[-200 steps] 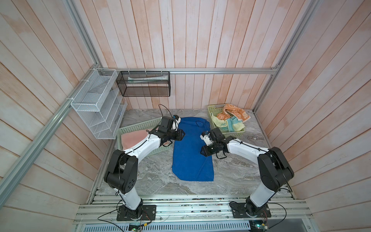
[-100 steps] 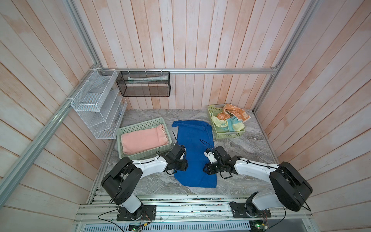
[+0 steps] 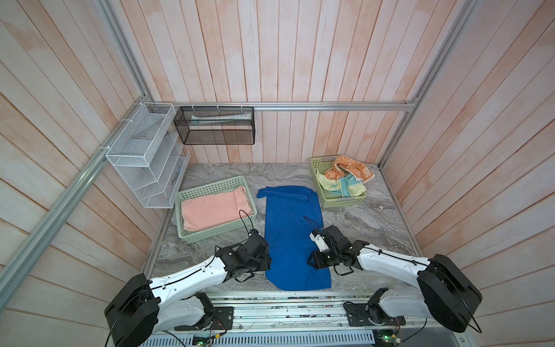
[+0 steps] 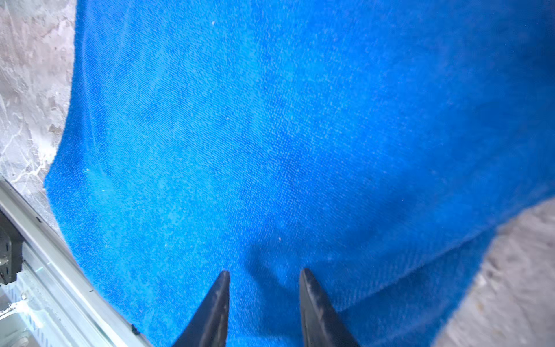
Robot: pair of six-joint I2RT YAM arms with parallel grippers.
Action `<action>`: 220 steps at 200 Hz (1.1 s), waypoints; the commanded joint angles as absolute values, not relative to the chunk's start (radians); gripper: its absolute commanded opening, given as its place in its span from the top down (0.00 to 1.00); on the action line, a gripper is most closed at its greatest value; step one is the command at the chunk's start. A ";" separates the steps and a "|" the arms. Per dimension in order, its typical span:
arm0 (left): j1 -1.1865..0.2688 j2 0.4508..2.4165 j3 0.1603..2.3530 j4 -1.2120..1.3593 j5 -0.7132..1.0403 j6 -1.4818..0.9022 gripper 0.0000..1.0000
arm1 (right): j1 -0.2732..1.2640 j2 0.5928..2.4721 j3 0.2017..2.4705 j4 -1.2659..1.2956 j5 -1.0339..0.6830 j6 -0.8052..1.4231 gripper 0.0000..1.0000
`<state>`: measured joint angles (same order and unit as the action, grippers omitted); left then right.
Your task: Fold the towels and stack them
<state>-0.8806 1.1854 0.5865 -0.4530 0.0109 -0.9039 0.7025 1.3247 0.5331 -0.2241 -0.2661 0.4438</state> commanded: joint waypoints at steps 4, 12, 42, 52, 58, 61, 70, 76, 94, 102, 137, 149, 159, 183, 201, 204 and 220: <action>-0.919 1.248 0.567 -0.473 0.083 -1.010 0.50 | 0.720 1.371 0.535 -0.271 -0.251 0.440 0.60; -0.930 1.272 0.564 -0.454 0.099 -1.032 0.50 | 0.722 1.375 0.538 -0.267 -0.254 0.440 0.60; -0.946 1.359 0.577 -0.379 0.124 -1.067 0.49 | 0.726 1.391 0.543 -0.254 -0.257 0.428 0.60; -0.946 1.380 0.595 -0.388 0.120 -1.061 0.59 | 0.725 1.396 0.543 -0.254 -0.258 0.422 0.60; -0.970 1.387 0.614 -0.413 0.107 -1.060 0.70 | 0.726 1.398 0.546 -0.256 -0.259 0.420 0.60; -0.980 1.388 0.624 -0.424 0.097 -1.059 0.76 | 0.727 1.399 0.546 -0.257 -0.259 0.419 0.60; -0.991 1.385 0.659 -0.486 0.064 -1.053 0.92 | 0.729 1.399 0.550 -0.263 -0.259 0.416 0.60; -0.998 1.382 0.689 -0.537 0.041 -1.049 0.99 | 0.730 1.397 0.550 -0.266 -0.261 0.415 0.60; -1.010 1.383 0.796 -0.712 0.011 -1.032 1.00 | 0.733 1.388 0.549 -0.269 -0.262 0.411 0.60; -1.022 1.388 0.856 -0.803 -0.003 -1.032 1.00 | 0.733 1.384 0.546 -0.267 -0.264 0.410 0.60; -1.074 1.458 1.120 -1.151 -0.113 -1.057 0.68 | 0.733 1.400 0.542 -0.275 -0.260 0.406 0.60; -1.082 1.479 1.176 -1.210 -0.154 -1.061 0.49 | 0.733 1.413 0.542 -0.271 -0.267 0.405 0.60; -1.086 1.479 1.192 -1.216 -0.175 -1.060 0.46 | 0.733 1.425 0.546 -0.271 -0.267 0.404 0.60; -1.072 1.427 1.111 -1.088 -0.162 -1.050 0.46 | 0.733 1.443 0.552 -0.278 -0.269 0.399 0.60; -1.038 1.403 1.013 -0.959 -0.079 -1.025 0.48 | 0.735 1.442 0.555 -0.279 -0.268 0.401 0.60; -1.033 1.402 0.997 -0.938 -0.064 -1.022 0.49 | 0.735 1.442 0.554 -0.279 -0.267 0.401 0.60; -1.010 1.391 0.903 -0.814 0.035 -1.014 0.51 | 0.736 1.442 0.555 -0.283 -0.268 0.401 0.60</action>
